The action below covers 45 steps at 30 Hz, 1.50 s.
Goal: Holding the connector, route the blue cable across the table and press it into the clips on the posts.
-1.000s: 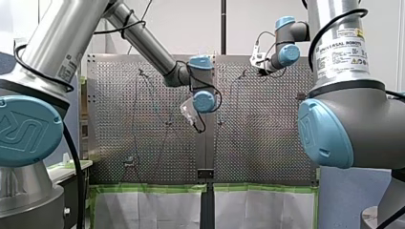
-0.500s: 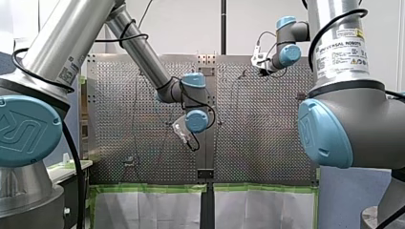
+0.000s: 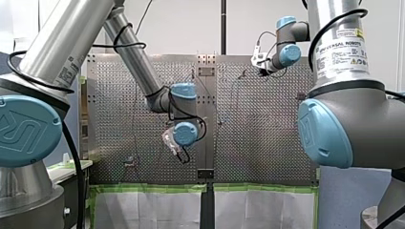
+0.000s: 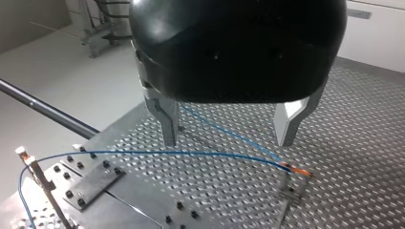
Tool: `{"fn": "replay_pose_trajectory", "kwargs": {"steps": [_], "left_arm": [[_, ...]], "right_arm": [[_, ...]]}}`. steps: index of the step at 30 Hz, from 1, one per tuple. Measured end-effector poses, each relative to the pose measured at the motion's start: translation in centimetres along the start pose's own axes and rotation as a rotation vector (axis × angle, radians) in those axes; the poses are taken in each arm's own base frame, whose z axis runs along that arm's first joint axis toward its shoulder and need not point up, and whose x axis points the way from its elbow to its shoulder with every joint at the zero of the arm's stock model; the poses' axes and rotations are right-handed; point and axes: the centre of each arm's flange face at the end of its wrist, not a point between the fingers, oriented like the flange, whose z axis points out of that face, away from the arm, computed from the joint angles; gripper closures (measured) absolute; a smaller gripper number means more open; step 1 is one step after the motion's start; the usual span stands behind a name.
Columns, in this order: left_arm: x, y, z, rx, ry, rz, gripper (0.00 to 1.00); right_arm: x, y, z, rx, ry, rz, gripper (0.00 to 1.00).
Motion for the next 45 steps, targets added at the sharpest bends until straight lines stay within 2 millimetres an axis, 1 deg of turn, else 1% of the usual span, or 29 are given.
{"fn": "replay_pose_trajectory", "kwargs": {"steps": [13, 19, 25, 45], "left_arm": [[1.0, 5.3, -5.2, -0.052, 0.097, 0.09, 0.0], [1.1, 7.1, -7.0, -0.068, 0.126, 0.118, 0.0], [1.1, 7.4, -7.3, -0.07, 0.13, 0.122, 0.0], [1.1, 7.4, -7.3, -0.07, 0.131, 0.122, 0.0]], "right_arm": [[-0.3, -0.5, -0.2, 0.001, -0.019, 0.005, 1.0], [-0.3, -0.8, -0.3, 0.001, -0.022, 0.005, 1.0], [-0.3, -0.8, -0.3, 0.001, -0.023, 0.005, 1.0], [-0.3, -0.8, -0.3, 0.001, -0.023, 0.005, 1.0]]}}
